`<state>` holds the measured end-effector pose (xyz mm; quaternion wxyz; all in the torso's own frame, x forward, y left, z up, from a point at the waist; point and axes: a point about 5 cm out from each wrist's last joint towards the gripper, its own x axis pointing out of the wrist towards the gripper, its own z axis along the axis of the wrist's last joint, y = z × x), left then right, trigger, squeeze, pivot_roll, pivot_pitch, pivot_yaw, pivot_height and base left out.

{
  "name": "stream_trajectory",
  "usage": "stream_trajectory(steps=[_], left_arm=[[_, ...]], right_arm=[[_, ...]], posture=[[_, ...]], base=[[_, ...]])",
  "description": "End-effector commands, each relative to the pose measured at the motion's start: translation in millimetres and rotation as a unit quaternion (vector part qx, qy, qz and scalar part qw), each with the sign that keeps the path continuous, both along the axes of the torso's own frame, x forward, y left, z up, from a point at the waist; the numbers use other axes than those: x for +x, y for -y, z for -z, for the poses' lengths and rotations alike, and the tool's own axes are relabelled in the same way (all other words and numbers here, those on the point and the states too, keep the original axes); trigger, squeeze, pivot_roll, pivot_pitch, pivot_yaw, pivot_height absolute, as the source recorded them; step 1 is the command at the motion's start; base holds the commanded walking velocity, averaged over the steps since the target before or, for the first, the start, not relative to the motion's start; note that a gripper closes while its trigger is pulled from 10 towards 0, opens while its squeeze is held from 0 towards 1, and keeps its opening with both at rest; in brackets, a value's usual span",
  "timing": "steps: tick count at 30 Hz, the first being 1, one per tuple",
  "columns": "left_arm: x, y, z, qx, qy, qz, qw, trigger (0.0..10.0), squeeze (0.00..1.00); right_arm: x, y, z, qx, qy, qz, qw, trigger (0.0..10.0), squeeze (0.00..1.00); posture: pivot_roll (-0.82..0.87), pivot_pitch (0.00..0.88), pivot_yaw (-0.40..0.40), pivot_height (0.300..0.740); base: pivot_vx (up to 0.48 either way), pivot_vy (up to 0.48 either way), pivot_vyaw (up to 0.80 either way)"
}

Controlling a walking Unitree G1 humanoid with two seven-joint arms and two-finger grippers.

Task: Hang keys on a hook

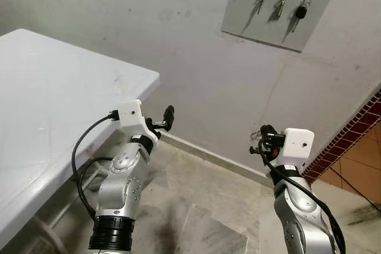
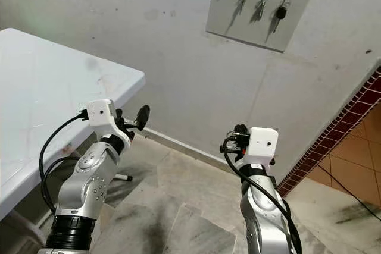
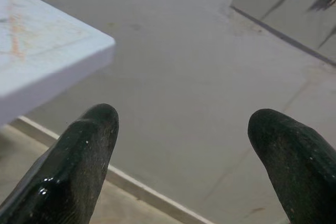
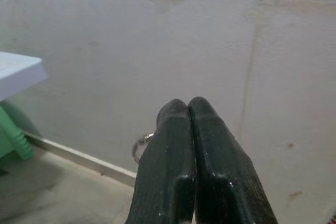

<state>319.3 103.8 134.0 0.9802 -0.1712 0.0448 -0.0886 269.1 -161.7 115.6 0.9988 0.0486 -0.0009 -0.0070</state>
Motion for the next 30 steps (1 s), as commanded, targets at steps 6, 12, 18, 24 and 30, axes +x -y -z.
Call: stream_trajectory(steps=[6, 12, 18, 24, 30], left_arm=[[0.8, -1.4, -2.7, -0.002, 0.001, -0.003, 1.0, 10.0, 0.0], [0.4, -1.5, -2.5, -0.005, 0.0, -0.003, 1.0, 10.0, 0.0], [0.2, -1.3, -2.2, -0.006, -0.001, -0.002, 1.0, 10.0, 0.0], [0.3, -0.8, -2.0, -0.01, -0.002, -0.003, 1.0, 10.0, 0.0], [-0.1, -0.6, -1.8, -0.011, -0.003, -0.002, 1.0, 10.0, 0.0]], right_arm=[[-0.1, -0.3, -6.9, 0.002, 0.014, -0.001, 1.0, 10.0, 0.0], [-0.9, -0.8, -6.1, 0.002, 0.012, -0.001, 1.0, 10.0, 0.0], [-1.6, -0.8, -5.5, 0.003, 0.011, -0.001, 1.0, 10.0, 0.0], [-1.5, -1.9, -5.4, 0.003, 0.01, -0.003, 1.0, 10.0, 0.0], [-1.7, -3.2, -5.3, 0.004, 0.01, -0.006, 1.0, 10.0, 0.0]], posture=[[0.04, 0.032, -0.059, 0.74], [0.04, 0.032, -0.059, 0.74], [0.04, 0.032, -0.058, 0.74], [0.04, 0.029, -0.06, 0.74], [0.04, 0.026, -0.06, 0.74]], base=[[0.264, 0.0, 0.0], [0.292, 0.0, 0.0], [0.299, 0.165, 0.0], [0.285, 0.294, 0.0], [0.275, 0.345, 0.0]])
